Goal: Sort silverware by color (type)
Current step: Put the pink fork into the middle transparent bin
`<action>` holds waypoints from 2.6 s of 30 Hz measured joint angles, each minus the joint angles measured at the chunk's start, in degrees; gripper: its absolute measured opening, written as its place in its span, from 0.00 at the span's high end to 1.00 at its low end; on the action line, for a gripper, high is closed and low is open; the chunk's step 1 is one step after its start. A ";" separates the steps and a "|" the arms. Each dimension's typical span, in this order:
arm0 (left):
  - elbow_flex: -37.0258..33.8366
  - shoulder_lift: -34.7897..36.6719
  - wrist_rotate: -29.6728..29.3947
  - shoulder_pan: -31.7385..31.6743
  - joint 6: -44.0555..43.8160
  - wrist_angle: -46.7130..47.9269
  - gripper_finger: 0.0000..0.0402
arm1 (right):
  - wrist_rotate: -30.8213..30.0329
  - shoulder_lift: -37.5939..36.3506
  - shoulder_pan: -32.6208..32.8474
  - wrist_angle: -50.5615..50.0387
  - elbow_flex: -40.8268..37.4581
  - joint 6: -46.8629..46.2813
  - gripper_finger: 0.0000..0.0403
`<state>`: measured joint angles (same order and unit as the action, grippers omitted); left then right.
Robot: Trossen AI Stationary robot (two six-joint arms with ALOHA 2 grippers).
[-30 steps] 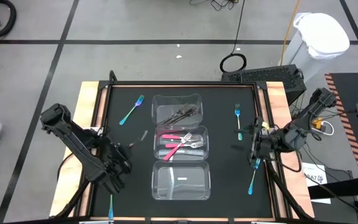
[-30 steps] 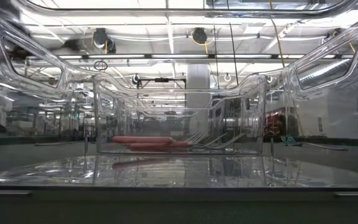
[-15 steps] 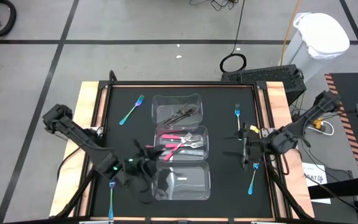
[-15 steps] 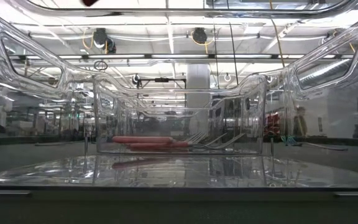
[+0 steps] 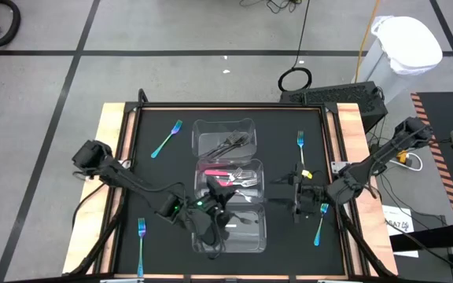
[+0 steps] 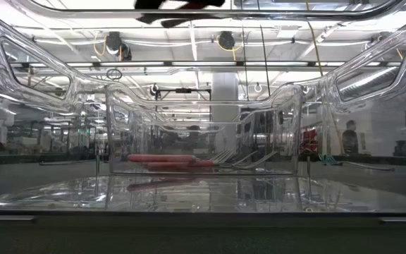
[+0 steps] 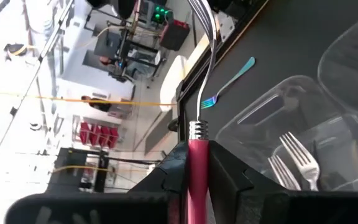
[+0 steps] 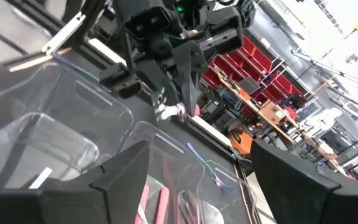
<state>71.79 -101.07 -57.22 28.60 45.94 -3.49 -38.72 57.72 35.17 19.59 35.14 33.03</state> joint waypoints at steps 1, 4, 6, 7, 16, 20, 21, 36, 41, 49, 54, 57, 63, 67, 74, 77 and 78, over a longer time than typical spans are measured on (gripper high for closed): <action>0.00 -0.49 0.08 -0.24 1.19 -0.95 0.89 | 0.02 0.48 -0.26 0.00 0.00 0.28 0.32; 0.08 -1.46 0.17 -0.84 2.89 -2.64 0.89 | 0.40 1.88 -0.99 -0.07 0.00 0.45 0.32; 0.53 -1.98 0.11 -1.16 2.92 -2.60 0.89 | 2.82 2.77 -1.57 -0.06 0.00 0.34 0.32; 0.75 -2.27 0.08 -1.37 2.92 -2.59 0.89 | 4.31 3.18 -1.88 -0.07 0.00 0.17 0.32; 1.29 -2.83 -0.05 -1.60 2.87 -2.07 0.88 | 9.51 4.74 -4.95 0.07 0.00 0.03 0.32; 1.29 -2.83 -0.27 -1.73 2.44 -2.08 0.88 | 14.61 4.74 -6.00 0.11 0.00 -0.85 0.37; 1.29 -2.83 -0.25 -1.87 2.44 -2.01 0.88 | 15.78 4.74 -6.25 0.06 0.00 -0.99 0.39; 1.29 -2.83 2.85 -2.39 2.12 -1.99 0.88 | 21.07 4.74 -8.10 -0.56 0.00 -2.50 0.70; 1.27 -3.88 3.93 -3.38 0.98 -1.39 0.88 | 22.51 4.74 -8.10 0.40 0.00 -2.56 0.75; 1.27 -4.42 4.25 -4.24 1.06 -1.69 0.88 | 23.89 4.72 -8.10 0.33 -0.02 -2.58 0.83; 1.27 -4.42 4.25 -4.09 1.35 -2.01 0.88 | 23.87 4.69 -8.10 0.18 -0.02 -2.77 0.87; 1.27 -4.42 4.25 -4.09 1.35 -1.99 0.88 | 23.80 4.69 -8.10 -0.18 -0.02 -2.79 0.88; 1.27 -4.42 4.24 -3.99 1.09 -2.03 0.88 | 23.81 4.69 -8.10 -0.85 -0.02 -2.51 0.83; 1.27 -4.42 4.77 -4.00 1.07 -2.03 0.88 | 23.82 4.69 -8.10 -2.04 -0.02 -2.11 0.77; 1.27 -4.42 4.87 -3.99 0.91 -2.21 0.88 | 23.84 4.72 -8.10 -2.36 -0.02 -2.10 0.71; 1.27 -4.42 4.95 -4.00 0.94 -2.16 0.88 | 23.82 4.72 -8.10 -2.67 -0.02 -1.96 0.75; 1.27 -4.42 4.98 -3.98 0.94 -2.14 0.88 | 23.82 4.72 -8.16 -2.69 -0.02 -1.93 0.78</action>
<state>73.06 -105.49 -52.24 24.62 46.87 -5.63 -14.90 62.43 27.00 16.91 35.11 31.09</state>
